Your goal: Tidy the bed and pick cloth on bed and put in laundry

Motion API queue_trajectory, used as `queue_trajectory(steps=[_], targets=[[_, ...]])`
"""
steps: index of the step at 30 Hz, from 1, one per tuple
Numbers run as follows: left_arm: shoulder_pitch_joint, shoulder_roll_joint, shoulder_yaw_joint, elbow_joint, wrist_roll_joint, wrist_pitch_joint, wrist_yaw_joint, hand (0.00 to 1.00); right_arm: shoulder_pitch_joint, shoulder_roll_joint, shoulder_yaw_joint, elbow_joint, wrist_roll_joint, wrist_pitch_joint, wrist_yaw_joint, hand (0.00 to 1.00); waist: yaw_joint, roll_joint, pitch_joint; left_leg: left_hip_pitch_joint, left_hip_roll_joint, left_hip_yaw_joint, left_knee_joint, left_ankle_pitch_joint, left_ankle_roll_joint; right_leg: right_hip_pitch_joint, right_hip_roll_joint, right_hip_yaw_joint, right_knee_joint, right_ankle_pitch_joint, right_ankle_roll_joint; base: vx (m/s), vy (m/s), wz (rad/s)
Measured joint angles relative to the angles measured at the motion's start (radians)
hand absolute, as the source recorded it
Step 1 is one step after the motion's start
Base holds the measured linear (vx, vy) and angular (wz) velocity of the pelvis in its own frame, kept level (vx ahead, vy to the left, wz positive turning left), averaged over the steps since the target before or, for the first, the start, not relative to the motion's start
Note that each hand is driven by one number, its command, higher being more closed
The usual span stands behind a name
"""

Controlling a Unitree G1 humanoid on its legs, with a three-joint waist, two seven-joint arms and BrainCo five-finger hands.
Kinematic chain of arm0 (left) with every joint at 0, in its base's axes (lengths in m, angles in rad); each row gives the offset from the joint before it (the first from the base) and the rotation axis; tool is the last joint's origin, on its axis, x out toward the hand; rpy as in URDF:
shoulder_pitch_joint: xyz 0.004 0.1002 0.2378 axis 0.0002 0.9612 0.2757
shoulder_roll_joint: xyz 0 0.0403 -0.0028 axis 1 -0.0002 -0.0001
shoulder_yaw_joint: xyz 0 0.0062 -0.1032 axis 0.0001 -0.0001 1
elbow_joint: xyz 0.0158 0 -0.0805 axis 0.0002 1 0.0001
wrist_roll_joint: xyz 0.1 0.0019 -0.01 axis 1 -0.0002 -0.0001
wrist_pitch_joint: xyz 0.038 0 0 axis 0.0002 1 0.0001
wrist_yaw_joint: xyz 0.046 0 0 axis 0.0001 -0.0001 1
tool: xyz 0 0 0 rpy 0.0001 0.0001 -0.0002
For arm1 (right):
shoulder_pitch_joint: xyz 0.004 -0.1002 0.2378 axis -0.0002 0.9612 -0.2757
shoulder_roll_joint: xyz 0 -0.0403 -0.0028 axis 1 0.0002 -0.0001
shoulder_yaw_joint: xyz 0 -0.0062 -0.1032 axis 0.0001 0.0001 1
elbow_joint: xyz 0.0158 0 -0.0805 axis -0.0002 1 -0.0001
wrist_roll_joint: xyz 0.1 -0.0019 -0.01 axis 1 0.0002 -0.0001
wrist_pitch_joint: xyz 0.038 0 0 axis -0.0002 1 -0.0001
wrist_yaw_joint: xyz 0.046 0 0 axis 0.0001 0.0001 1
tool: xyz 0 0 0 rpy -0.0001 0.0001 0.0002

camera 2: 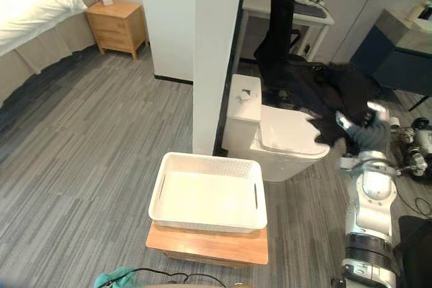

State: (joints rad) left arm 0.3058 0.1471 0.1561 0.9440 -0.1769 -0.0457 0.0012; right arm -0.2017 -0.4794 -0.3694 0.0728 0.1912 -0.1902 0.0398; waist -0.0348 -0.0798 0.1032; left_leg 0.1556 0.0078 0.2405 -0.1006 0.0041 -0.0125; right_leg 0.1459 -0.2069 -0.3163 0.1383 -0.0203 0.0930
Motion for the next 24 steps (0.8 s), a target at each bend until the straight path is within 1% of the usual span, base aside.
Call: queue_trajectory(steps=[1,2,3,4,5,6,7,8,12,14,17,19,22,24], targets=[[0.0,-0.003,0.0,-0.001,0.0,-0.001,0.003,1.0,-0.001,0.0,0.006,-0.016,0.0,0.013,0.001,1.0,0.0,-0.001,0.0,0.0,0.003,0.001,-0.002,0.001,0.0,0.0,0.003,0.0,-0.001,-0.001,0.0,-0.06,-0.082,-0.04],[0.002,-0.006,0.001,-0.001,0.0,-0.001,0.004,1.0,-0.009,0.0,0.024,-0.031,0.0,0.035,0.002,1.0,0.0,-0.002,0.0,-0.001,0.008,0.003,-0.005,0.004,0.004,0.0,0.009,0.001,-0.002,-0.002,-0.001,-0.09,-0.078,-0.09],[0.002,-0.006,0.001,-0.001,0.0,-0.002,0.005,1.0,-0.02,0.0,0.043,-0.045,0.0,0.056,0.006,1.0,0.002,-0.007,0.002,-0.006,0.01,0.007,-0.005,0.007,0.004,-0.001,0.012,0.006,-0.005,-0.01,-0.009,-0.11,-0.077,-0.1],[0.003,-0.006,0.002,-0.001,0.0,-0.003,0.005,1.0,-0.024,-0.001,0.051,-0.056,0.0,0.065,0.008,1.0,0.003,-0.01,0.001,-0.011,0.01,0.012,-0.006,0.002,-0.002,-0.002,0.012,0.009,-0.011,-0.019,-0.018,-0.13,-0.074,-0.18],[0.002,-0.006,0.004,0.001,0.0,-0.005,0.005,1.0,-0.042,-0.001,0.074,-0.067,0.0,0.071,0.014,1.0,0.008,-0.024,-0.003,-0.02,0.004,0.022,-0.006,0.001,-0.003,-0.005,0.01,0.026,-0.031,-0.04,-0.023,-0.11,-0.063,-0.24],[0.001,-0.006,0.005,0.001,0.0,-0.006,0.005,1.0,-0.05,-0.002,0.084,-0.077,0.0,0.08,0.021,1.0,0.018,-0.031,-0.003,-0.022,0.0,0.028,-0.006,0.002,-0.004,-0.007,0.007,0.034,-0.041,-0.052,-0.018,-0.14,-0.116,-0.33],[0.003,0.002,0.009,0.001,0.0,-0.007,0.006,1.0,-0.07,-0.003,0.111,-0.09,0.0,0.091,0.034,1.0,0.024,-0.049,-0.01,-0.032,-0.012,0.036,-0.006,0.008,-0.006,-0.007,-0.004,0.04,-0.062,-0.088,0.003,-0.1,-0.112,-0.2],[-0.002,-0.002,0.013,0.013,0.001,-0.007,0.008,1.0,-0.088,-0.007,0.129,-0.095,0.0,0.101,0.045,1.0,0.022,-0.047,-0.01,-0.033,-0.006,0.042,-0.007,0.012,-0.006,-0.007,0.0,0.039,-0.065,-0.095,0.012,-0.11,-0.126,-0.09],[0.0,-0.009,0.013,0.025,0.002,-0.008,0.01,1.0,-0.148,-0.013,0.168,-0.095,0.003,0.142,0.077,1.0,0.024,-0.034,-0.019,-0.031,0.016,0.041,-0.007,0.032,-0.018,-0.003,0.016,0.026,-0.069,-0.09,0.011,-0.04,-0.071,0.01],[-0.001,-0.008,0.013,0.028,0.002,-0.008,0.011,1.0,-0.208,-0.015,0.21,-0.095,0.014,0.162,0.084,1.0,0.024,-0.034,-0.024,-0.032,0.024,0.036,-0.007,0.041,-0.017,0.002,0.024,0.019,-0.074,-0.078,0.011,0.0,-0.04,0.04],[-0.003,-0.002,0.013,0.03,0.002,-0.008,0.012,1.0,-0.293,-0.015,0.288,-0.093,0.05,0.208,0.095,1.0,0.029,-0.043,-0.038,-0.033,0.032,0.019,-0.006,0.054,-0.017,0.011,0.036,0.018,-0.096,-0.051,-0.005,0.02,-0.017,0.11],[-0.008,0.001,0.004,0.031,0.0,-0.007,0.012,1.0,-0.341,-0.015,0.33,-0.084,0.059,0.242,0.107,1.0,0.03,-0.041,-0.04,-0.034,0.038,0.007,-0.006,0.063,-0.016,0.019,0.046,0.02,-0.105,-0.027,-0.02,-0.02,0.009,0.21],[-0.012,0.003,0.003,0.031,-0.009,0.0,0.005,1.0,-0.383,-0.015,0.385,-0.074,0.06,0.266,0.116,1.0,0.039,-0.041,-0.043,-0.043,0.041,-0.007,-0.006,0.071,-0.014,0.018,0.052,0.028,-0.106,-0.02,-0.023,-0.09,0.012,0.17],[-0.013,0.003,0.003,0.031,-0.009,0.01,-0.001,1.0,-0.404,-0.015,0.432,-0.072,0.059,0.283,0.124,1.0,0.045,-0.033,-0.052,-0.064,0.042,-0.014,-0.006,0.074,-0.018,0.005,0.058,0.03,-0.115,-0.021,-0.023,-0.12,-0.01,0.04]])
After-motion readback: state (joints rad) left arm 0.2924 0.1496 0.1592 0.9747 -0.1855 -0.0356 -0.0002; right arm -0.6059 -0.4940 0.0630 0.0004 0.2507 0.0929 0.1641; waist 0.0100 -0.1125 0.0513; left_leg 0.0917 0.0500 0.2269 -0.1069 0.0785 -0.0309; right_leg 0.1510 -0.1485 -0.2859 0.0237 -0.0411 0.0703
